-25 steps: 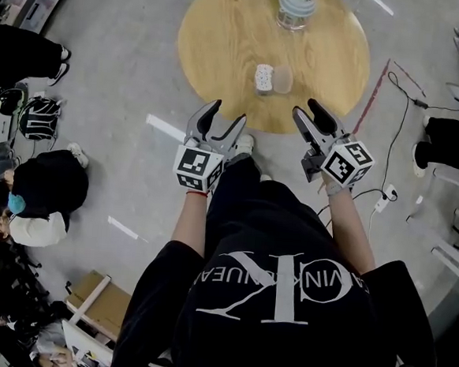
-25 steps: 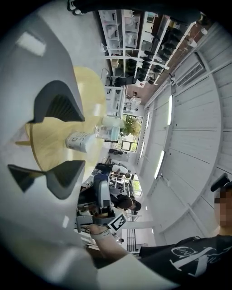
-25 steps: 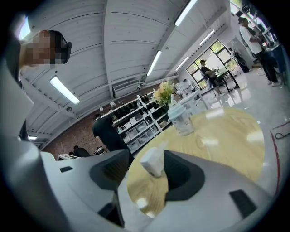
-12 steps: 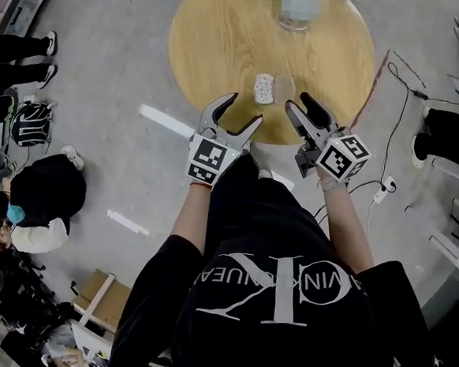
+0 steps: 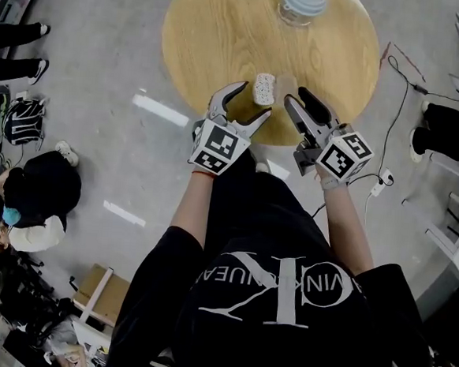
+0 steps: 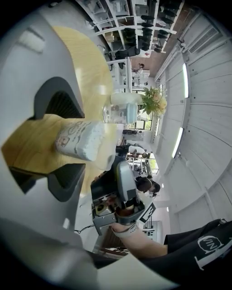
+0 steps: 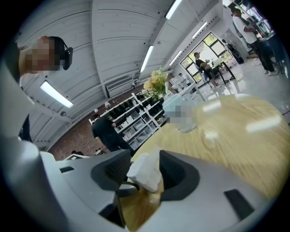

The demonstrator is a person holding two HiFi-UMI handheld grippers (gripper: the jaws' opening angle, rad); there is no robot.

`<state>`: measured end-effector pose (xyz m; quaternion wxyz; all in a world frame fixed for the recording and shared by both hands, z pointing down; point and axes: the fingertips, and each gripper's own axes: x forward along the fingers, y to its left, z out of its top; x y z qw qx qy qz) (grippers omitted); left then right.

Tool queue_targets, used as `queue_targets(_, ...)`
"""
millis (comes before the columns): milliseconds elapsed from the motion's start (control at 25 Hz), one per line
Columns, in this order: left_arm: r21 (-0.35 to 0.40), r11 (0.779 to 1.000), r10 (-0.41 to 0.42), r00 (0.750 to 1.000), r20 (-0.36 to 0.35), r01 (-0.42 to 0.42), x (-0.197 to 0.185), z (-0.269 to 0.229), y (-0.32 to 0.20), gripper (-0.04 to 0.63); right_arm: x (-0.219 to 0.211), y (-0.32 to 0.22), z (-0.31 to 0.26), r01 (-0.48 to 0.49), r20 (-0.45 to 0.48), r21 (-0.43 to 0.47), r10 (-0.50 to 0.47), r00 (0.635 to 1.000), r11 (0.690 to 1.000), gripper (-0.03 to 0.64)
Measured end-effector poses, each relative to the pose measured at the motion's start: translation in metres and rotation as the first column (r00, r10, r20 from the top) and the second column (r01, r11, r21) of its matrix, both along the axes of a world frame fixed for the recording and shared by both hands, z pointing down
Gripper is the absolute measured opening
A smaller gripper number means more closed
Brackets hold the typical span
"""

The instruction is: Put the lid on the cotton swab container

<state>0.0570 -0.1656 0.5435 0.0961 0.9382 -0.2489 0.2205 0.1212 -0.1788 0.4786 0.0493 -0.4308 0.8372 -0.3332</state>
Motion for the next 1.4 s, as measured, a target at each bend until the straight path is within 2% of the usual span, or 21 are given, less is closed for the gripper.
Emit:
queue_targets(240,0.008,1.000,0.021,0.998,0.053,-0.021,-0.010,0.015,-0.040,0.298,-0.019,-0.043,0.002,-0.001,0.007,0.000,0.001,1.000,1.000,0.187)
queue_targets(520,0.012,1.000,0.013,0.998,0.066,-0.014,-0.006,0.017,-0.039,0.284,-0.020,-0.042,-0.002,0.018,0.003,0.009,-0.018,1.000,1.000,0.143)
queue_targets(720,0.009,1.000,0.012,0.998,0.062,-0.013,-0.008,0.016,-0.040,0.282,-0.031,-0.044,-0.007,0.052,-0.040,0.016,-0.051,0.998,0.999,0.117)
queue_targets(1400,0.000,1.000,-0.004,0.998,0.069,0.005,-0.003,0.017,-0.039,0.281,-0.049,-0.047,-0.010,0.134,-0.052,0.038,-0.132,0.990,0.990,0.095)
